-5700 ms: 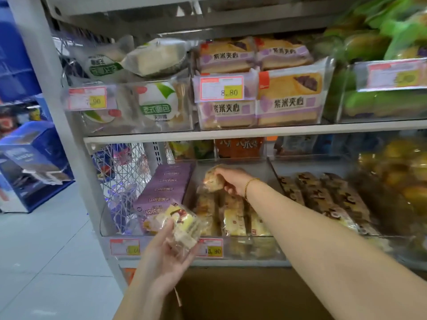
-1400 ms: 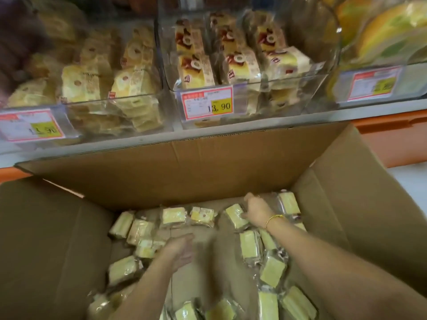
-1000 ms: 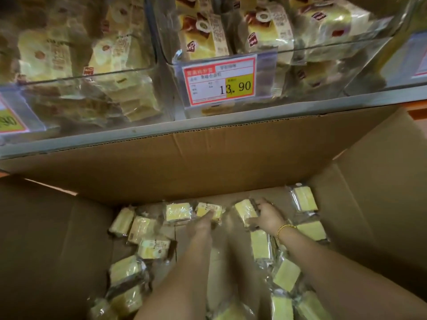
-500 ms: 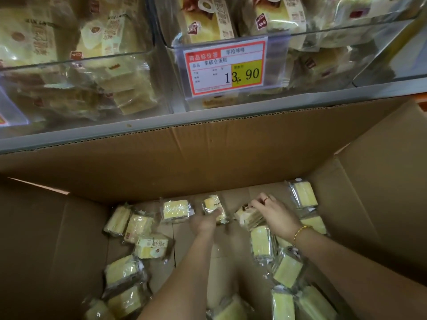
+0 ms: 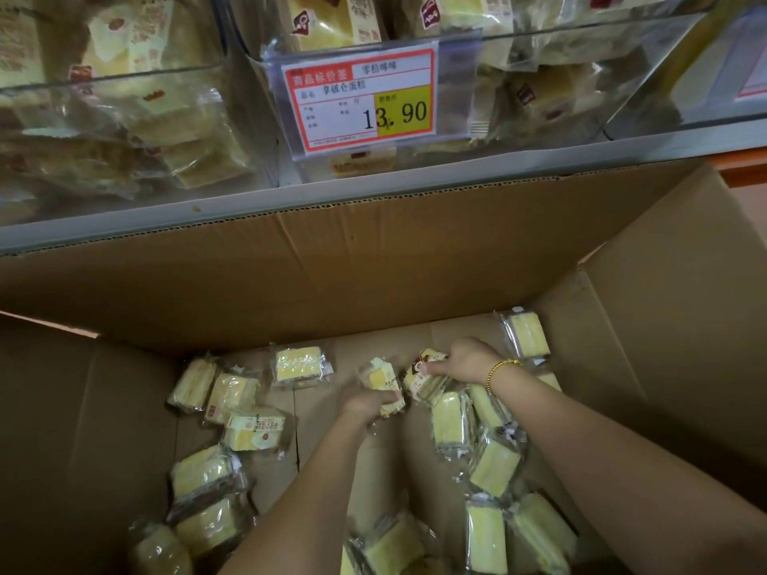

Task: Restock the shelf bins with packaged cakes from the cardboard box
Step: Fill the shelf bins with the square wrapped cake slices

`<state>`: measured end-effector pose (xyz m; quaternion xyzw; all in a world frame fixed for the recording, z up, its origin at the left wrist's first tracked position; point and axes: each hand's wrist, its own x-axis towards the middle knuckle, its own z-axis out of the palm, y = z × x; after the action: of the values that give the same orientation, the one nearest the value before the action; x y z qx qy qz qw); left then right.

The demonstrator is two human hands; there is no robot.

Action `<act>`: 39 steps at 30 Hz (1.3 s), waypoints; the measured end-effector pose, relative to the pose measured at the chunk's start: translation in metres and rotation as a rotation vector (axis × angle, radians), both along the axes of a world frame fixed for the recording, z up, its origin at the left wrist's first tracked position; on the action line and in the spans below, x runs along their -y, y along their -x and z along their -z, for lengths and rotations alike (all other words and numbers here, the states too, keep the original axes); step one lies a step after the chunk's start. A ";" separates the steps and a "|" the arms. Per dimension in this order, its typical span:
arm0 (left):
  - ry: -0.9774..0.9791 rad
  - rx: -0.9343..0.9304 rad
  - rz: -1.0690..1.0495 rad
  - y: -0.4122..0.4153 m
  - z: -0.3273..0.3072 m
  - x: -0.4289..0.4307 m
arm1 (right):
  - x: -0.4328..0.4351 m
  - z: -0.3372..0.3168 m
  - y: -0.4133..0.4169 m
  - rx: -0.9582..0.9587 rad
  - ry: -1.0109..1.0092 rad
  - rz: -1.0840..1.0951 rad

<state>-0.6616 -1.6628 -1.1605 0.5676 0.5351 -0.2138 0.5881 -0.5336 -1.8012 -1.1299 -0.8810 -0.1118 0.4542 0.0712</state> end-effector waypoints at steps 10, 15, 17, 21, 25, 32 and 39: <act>0.162 0.152 -0.217 0.053 -0.047 -0.036 | -0.010 -0.009 0.017 -0.144 -0.368 0.306; 0.196 0.263 -0.146 0.059 -0.125 -0.061 | -0.018 -0.062 0.030 -0.518 -0.861 0.696; 0.292 0.330 -0.176 0.064 -0.161 -0.065 | -0.019 -0.090 0.032 -0.648 -1.002 0.827; 0.493 0.516 -0.360 0.076 -0.222 -0.053 | -0.020 -0.141 0.036 -0.706 -1.012 0.801; 0.560 0.692 -0.422 0.082 -0.276 -0.028 | -0.022 -0.204 0.047 -0.485 -0.937 0.365; 0.550 0.980 -0.461 0.075 -0.333 -0.028 | -0.024 -0.304 0.083 -0.071 -1.161 0.178; 0.170 1.096 -0.296 0.043 -0.395 -0.081 | -0.041 -0.383 0.043 -0.032 -1.398 0.448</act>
<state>-0.7049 -1.5818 -0.7654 0.4650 0.2069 0.1540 0.8469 -0.5764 -1.7604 -0.7474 -0.6247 -0.1917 0.2641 0.7094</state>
